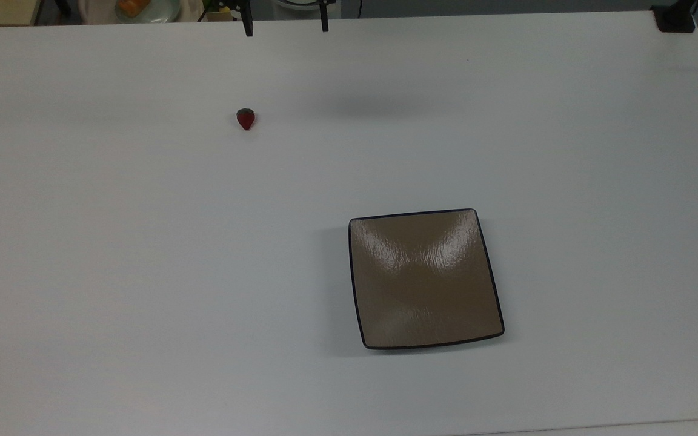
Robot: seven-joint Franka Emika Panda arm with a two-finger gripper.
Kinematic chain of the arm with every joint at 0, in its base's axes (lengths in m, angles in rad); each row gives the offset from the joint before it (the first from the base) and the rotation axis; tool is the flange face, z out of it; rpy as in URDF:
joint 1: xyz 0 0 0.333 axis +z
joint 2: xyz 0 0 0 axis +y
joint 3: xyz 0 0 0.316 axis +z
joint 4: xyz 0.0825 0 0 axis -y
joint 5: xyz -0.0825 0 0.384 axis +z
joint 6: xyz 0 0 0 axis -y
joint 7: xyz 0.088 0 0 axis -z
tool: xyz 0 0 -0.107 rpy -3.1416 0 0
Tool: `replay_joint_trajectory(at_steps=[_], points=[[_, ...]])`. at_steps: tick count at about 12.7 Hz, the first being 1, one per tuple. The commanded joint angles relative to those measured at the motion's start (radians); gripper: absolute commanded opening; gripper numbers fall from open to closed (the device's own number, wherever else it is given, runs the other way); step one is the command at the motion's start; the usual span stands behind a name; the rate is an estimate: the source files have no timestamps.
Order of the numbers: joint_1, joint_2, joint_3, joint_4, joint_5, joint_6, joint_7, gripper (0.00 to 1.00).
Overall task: Strawberries on a ceramic plate
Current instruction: 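Lower the open gripper down over the red strawberry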
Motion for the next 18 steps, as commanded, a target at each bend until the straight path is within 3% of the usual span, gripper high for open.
replay_joint_trajectory(at_steps=[1, 7, 13, 18], points=[[0.007, 0.011, -0.002, 0.002, 0.015, 0.013, -0.013, 1.00], [0.000, 0.009, -0.003, -0.012, 0.013, 0.005, -0.041, 1.00], [-0.002, 0.009, -0.011, -0.053, -0.001, -0.019, -0.332, 1.00], [-0.036, 0.032, -0.014, -0.069, -0.019, -0.075, -0.435, 1.00]])
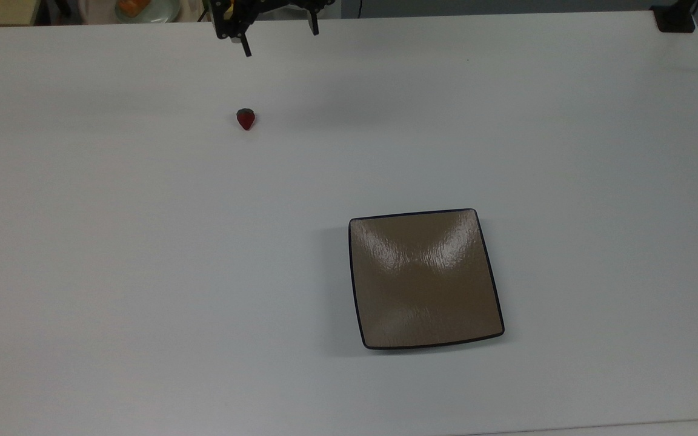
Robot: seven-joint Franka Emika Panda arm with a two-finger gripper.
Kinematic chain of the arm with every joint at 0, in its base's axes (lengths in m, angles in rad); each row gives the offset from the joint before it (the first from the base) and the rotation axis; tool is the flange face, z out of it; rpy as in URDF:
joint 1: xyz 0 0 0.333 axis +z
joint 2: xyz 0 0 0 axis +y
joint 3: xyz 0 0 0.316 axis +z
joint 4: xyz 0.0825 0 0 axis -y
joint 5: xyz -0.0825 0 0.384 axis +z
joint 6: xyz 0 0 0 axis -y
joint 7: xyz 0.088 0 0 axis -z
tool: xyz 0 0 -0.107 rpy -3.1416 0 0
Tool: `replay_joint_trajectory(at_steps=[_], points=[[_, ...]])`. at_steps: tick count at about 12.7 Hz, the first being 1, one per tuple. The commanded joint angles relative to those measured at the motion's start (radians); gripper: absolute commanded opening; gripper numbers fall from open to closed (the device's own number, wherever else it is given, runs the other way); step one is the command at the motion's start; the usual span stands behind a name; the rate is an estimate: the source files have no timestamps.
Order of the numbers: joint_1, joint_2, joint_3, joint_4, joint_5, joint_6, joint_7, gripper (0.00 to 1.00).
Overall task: Strawberries on a ceramic plate
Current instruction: 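Lower the open gripper down over the red strawberry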
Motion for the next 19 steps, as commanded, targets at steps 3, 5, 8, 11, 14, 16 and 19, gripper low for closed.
replay_joint_trajectory(at_steps=[3, 5, 8, 11, 14, 16, 19], points=[[-0.027, 0.020, -0.007, -0.068, -0.069, -0.009, -0.104, 1.00], [-0.045, 0.030, -0.007, -0.114, -0.080, 0.001, -0.104, 1.00], [-0.056, 0.082, -0.009, -0.229, -0.145, 0.079, -0.102, 1.00], [-0.077, 0.108, -0.010, -0.296, -0.152, 0.177, -0.102, 1.00], [-0.082, 0.139, -0.024, -0.335, -0.181, 0.245, -0.104, 1.00], [-0.085, 0.140, -0.029, -0.370, -0.194, 0.289, -0.104, 1.00], [-0.085, 0.136, -0.032, -0.417, -0.211, 0.351, -0.104, 1.00]])
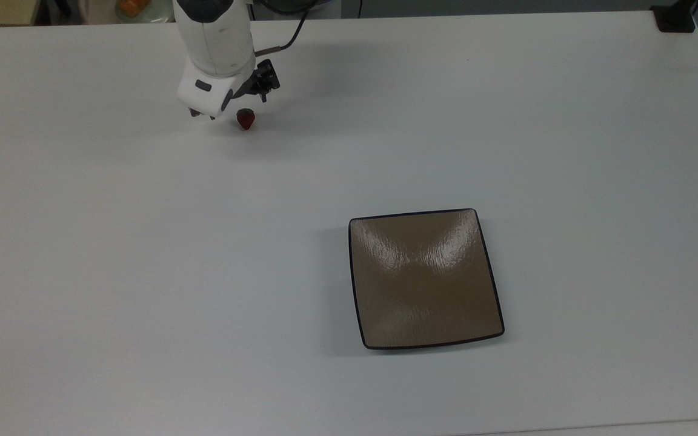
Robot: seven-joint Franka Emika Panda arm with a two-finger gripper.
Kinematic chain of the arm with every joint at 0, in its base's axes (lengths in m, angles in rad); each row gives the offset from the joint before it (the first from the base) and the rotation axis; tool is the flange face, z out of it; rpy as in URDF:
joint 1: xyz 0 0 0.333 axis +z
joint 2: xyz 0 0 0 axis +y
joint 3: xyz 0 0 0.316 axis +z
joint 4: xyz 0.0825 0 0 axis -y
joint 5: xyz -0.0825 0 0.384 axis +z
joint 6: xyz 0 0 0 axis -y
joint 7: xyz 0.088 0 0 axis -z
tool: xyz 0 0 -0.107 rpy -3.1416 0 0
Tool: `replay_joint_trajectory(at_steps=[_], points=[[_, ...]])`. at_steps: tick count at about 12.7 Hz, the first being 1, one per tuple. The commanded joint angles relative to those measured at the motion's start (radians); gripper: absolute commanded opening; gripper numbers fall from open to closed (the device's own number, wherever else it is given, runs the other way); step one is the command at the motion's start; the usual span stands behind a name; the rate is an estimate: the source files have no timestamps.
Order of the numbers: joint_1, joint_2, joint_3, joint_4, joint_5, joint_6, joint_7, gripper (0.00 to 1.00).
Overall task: Strawberries on a ceramic plate
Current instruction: 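Close the gripper around the red strawberry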
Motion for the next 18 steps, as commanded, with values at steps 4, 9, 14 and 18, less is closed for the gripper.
replay_joint_trajectory(at_steps=[4, 9, 14, 18], points=[[-0.006, -0.033, -0.010, -0.154, -0.021, 0.242, -0.018, 1.00], [-0.004, -0.032, -0.010, -0.174, -0.021, 0.276, -0.020, 0.75], [-0.006, -0.033, -0.010, -0.170, -0.020, 0.235, -0.018, 0.18], [-0.007, -0.061, -0.013, -0.150, -0.015, 0.193, -0.018, 0.10]])
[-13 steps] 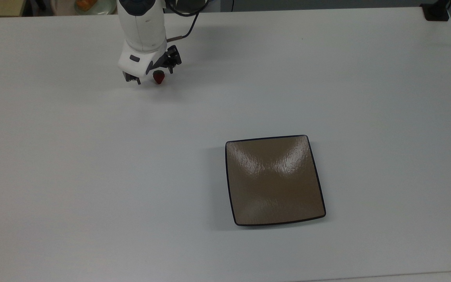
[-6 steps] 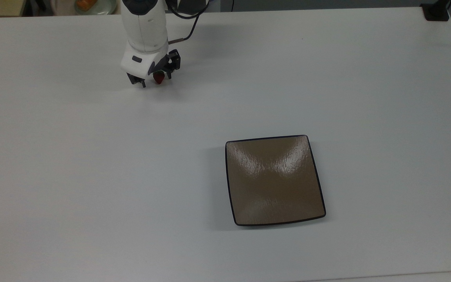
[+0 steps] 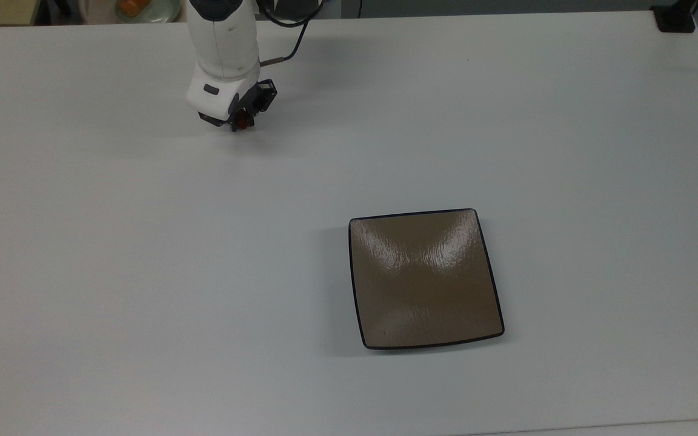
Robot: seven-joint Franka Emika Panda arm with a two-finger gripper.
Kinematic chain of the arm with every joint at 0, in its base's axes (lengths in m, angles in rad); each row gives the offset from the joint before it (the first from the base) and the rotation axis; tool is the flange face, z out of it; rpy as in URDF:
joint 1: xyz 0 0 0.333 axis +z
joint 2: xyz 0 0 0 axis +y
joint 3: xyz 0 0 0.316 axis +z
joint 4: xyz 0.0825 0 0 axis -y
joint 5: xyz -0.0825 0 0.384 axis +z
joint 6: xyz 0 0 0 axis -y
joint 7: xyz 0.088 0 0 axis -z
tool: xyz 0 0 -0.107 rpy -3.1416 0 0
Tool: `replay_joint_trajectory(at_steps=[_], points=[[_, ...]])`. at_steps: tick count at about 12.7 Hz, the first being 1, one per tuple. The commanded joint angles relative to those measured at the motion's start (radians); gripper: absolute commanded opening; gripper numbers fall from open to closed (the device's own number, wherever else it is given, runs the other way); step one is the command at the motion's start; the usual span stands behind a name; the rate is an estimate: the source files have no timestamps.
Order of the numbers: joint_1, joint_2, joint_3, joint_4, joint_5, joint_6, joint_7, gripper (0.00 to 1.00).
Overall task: Strawberries on a ceramic plate
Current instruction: 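Lift the held strawberry up off the table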
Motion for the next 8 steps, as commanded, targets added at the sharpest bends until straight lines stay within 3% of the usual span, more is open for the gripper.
replay_joint_trajectory(at_steps=[1, 5, 8], points=[[-0.002, -0.060, -0.011, 0.015, 0.001, -0.084, -0.016, 0.10], [0.014, -0.081, -0.010, 0.102, 0.026, -0.176, -0.004, 0.10], [0.015, -0.072, -0.004, 0.324, 0.084, -0.395, -0.011, 0.11]])
